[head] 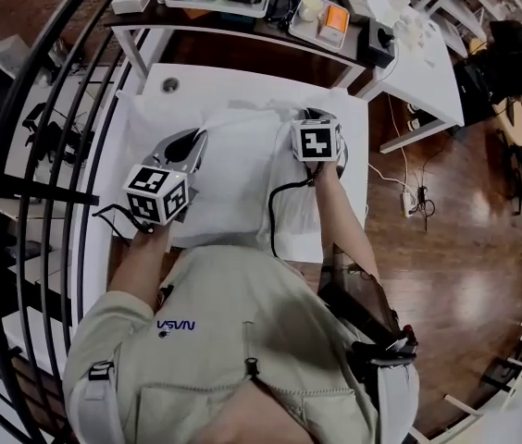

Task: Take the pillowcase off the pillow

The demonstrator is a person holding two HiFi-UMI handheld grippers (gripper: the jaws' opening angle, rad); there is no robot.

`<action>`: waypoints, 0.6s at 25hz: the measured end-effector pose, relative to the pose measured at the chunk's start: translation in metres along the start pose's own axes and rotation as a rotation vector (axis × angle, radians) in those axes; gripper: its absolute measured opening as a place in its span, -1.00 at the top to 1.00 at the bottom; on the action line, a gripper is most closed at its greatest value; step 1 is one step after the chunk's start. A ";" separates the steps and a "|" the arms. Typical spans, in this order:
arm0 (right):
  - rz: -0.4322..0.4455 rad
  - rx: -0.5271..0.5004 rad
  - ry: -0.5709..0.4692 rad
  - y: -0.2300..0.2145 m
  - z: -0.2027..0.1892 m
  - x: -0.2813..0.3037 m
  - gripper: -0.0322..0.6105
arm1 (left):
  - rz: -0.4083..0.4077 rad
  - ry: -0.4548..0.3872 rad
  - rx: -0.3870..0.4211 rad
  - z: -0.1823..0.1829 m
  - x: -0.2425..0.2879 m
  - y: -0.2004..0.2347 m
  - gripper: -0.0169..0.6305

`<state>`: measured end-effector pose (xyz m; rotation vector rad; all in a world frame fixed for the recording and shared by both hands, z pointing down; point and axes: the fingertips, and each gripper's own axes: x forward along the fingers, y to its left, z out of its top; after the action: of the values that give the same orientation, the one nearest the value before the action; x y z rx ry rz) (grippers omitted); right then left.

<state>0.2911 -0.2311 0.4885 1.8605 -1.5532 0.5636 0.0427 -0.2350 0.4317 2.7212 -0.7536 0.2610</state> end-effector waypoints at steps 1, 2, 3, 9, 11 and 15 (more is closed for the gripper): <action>-0.041 0.029 -0.016 -0.016 0.001 -0.004 0.87 | 0.009 -0.019 -0.004 0.007 -0.005 0.003 0.88; -0.076 0.051 -0.040 -0.031 0.004 -0.008 0.87 | 0.018 -0.039 -0.012 0.013 -0.009 0.007 0.88; -0.102 0.069 -0.065 -0.045 0.007 -0.012 0.87 | 0.025 -0.057 -0.023 0.018 -0.011 0.013 0.88; -0.163 0.126 -0.014 -0.064 -0.017 0.002 0.87 | 0.060 -0.035 -0.030 0.002 0.025 0.049 0.88; -0.161 0.112 -0.014 -0.058 -0.024 0.013 0.87 | 0.050 0.020 -0.052 -0.018 0.042 0.060 0.88; -0.099 0.060 -0.114 -0.042 -0.011 0.021 0.85 | 0.050 0.119 0.065 -0.047 0.072 0.072 0.86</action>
<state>0.3374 -0.2336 0.5019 2.0339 -1.5215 0.4716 0.0614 -0.3115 0.5107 2.7210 -0.7936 0.4623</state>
